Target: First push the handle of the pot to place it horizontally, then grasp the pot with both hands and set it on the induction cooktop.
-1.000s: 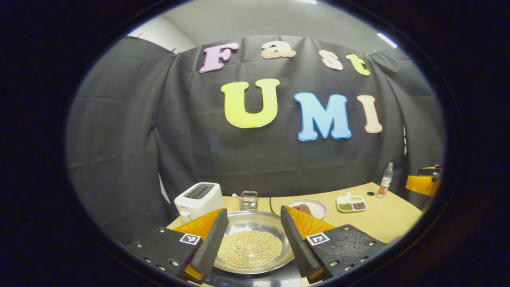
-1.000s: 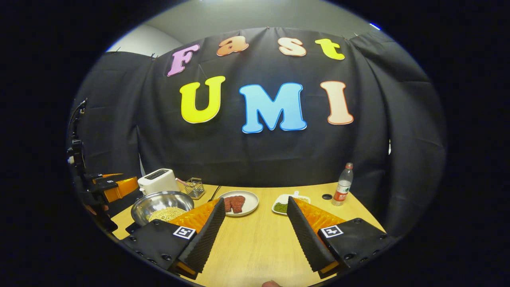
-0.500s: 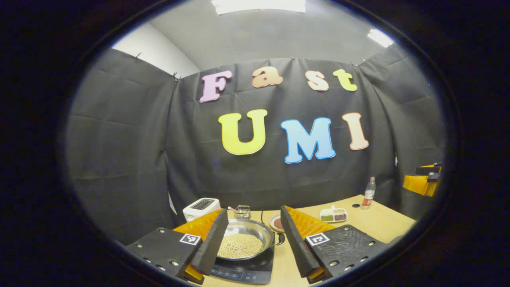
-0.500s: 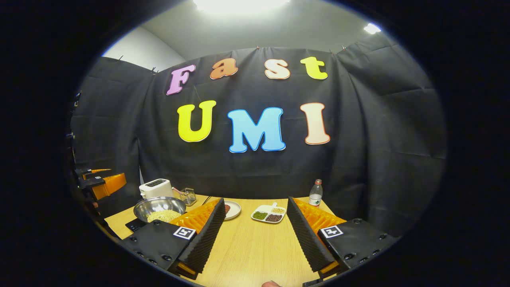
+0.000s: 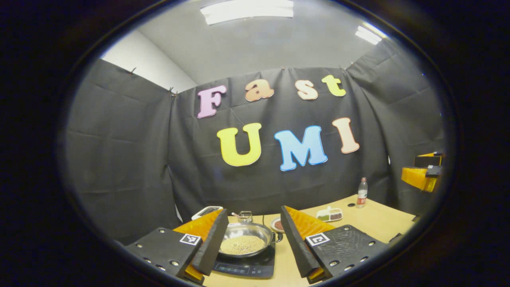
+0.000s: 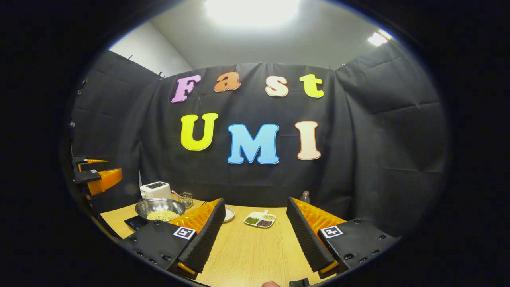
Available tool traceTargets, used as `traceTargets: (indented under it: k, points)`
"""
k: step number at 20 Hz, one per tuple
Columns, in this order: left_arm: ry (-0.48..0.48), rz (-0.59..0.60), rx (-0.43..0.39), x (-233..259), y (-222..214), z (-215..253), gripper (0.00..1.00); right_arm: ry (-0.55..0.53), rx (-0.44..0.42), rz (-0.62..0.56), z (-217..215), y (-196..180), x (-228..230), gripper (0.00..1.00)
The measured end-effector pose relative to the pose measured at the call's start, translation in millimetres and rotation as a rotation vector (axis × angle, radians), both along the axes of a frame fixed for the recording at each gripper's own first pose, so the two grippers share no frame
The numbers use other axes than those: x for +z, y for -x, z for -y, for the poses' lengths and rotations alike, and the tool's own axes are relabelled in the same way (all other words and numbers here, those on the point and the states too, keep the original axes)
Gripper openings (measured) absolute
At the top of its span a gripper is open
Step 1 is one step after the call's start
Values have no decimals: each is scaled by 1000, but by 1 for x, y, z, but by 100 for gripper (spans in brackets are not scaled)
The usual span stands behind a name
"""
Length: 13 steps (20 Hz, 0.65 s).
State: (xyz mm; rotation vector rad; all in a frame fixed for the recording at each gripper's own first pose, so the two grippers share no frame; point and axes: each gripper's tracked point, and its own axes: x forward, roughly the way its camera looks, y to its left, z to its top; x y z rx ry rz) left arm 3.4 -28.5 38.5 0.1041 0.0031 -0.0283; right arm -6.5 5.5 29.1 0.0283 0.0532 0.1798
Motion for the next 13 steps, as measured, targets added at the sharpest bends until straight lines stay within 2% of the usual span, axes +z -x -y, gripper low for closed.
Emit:
traceTargets:
  k: [3, 4, 5, 6, 9, 13]
  points:
    - [15, 7, -5, 2, 15, -8, 80, -15, -29, 16, -2, 9, 6, 98]
    - [24, 13, -4, 2, 17, -12, 82, -19, -32, 20, -3, 13, 8, 92]
    - [29, 19, -6, 2, 20, -16, 82, -19, -37, 27, -5, 16, 11, 92]
    - [30, 24, -2, 3, 21, -21, 77, -16, -44, 35, -5, 19, 14, 92]
    - [23, 42, 13, 9, 28, -37, 80, 7, -56, 58, -6, 26, 19, 92]
    - [11, 78, 25, 17, 37, -49, 77, 8, -60, 68, -11, 35, 24, 92]
